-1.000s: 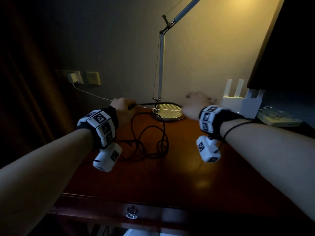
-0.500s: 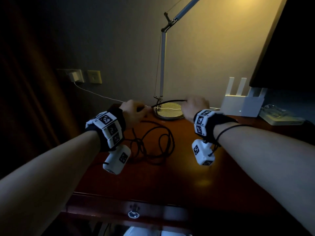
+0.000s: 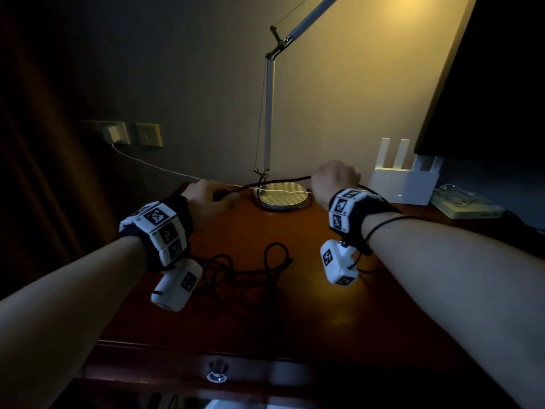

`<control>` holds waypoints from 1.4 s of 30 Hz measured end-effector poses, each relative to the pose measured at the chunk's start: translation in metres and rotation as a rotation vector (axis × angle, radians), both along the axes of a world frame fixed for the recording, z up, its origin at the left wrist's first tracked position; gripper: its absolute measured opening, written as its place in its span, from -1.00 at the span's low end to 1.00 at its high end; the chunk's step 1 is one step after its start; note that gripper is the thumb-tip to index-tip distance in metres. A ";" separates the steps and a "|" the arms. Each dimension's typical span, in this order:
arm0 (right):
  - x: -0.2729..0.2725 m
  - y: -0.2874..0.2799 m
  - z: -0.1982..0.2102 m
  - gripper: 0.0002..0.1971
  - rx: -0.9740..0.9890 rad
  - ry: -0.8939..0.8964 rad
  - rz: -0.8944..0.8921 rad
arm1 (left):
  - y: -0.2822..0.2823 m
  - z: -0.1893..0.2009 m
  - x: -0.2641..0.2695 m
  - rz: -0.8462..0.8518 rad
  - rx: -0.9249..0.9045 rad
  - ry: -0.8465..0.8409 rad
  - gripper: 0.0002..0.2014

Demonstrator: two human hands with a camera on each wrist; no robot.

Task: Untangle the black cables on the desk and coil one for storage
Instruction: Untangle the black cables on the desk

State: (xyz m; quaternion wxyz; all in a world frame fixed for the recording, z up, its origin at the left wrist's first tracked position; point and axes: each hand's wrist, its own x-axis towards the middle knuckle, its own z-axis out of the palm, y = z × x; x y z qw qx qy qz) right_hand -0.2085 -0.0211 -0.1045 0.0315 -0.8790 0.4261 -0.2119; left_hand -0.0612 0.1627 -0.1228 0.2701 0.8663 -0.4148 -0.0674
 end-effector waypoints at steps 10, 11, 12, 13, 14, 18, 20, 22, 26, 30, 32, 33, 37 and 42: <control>0.023 0.051 0.005 -0.74 0.015 -0.057 0.491 | -0.029 0.010 -0.020 -0.082 -0.103 -0.070 -0.80; 0.022 0.045 0.006 -0.71 0.010 -0.081 0.423 | -0.025 0.007 -0.017 -0.088 -0.081 -0.049 -0.83; 0.018 0.038 0.007 -0.69 0.033 -0.118 0.328 | -0.020 0.004 -0.014 -0.092 -0.055 -0.030 -0.85; 0.013 0.027 0.008 -0.70 0.056 -0.164 0.229 | -0.015 0.000 -0.009 -0.089 -0.042 -0.014 -0.83; 0.007 0.015 0.009 -0.71 0.078 -0.203 0.133 | -0.011 -0.004 -0.004 -0.086 -0.045 0.001 -0.79; -0.007 -0.013 0.011 -0.74 0.188 -0.267 -0.044 | -0.004 -0.007 0.000 -0.077 -0.077 0.054 -0.74; -0.001 -0.001 0.008 -0.77 0.038 -0.093 0.024 | -0.010 -0.004 -0.005 -0.068 -0.103 0.044 -0.76; 0.009 0.024 0.006 -0.66 0.001 0.000 0.246 | -0.019 0.000 -0.014 -0.078 -0.118 0.031 -0.80; 0.029 0.054 0.001 -0.76 0.042 -0.025 0.521 | -0.025 0.002 -0.019 -0.117 -0.142 0.008 -0.78; 0.024 0.036 0.005 -0.64 0.038 -0.154 0.331 | -0.013 0.001 -0.015 -0.121 -0.122 0.108 -0.86; 0.018 0.028 0.007 -0.67 0.079 -0.246 0.283 | -0.011 0.001 -0.014 -0.134 -0.096 0.141 -0.82; 0.016 0.025 0.007 -0.68 0.098 -0.291 0.262 | -0.011 0.001 -0.014 -0.144 -0.091 0.143 -0.81; 0.008 0.014 0.010 -0.63 0.110 -0.369 0.153 | -0.010 -0.004 -0.010 -0.137 -0.057 0.127 -0.88; -0.004 -0.012 0.011 -0.67 0.133 -0.421 -0.022 | 0.003 -0.014 0.005 -0.059 0.054 0.069 -0.81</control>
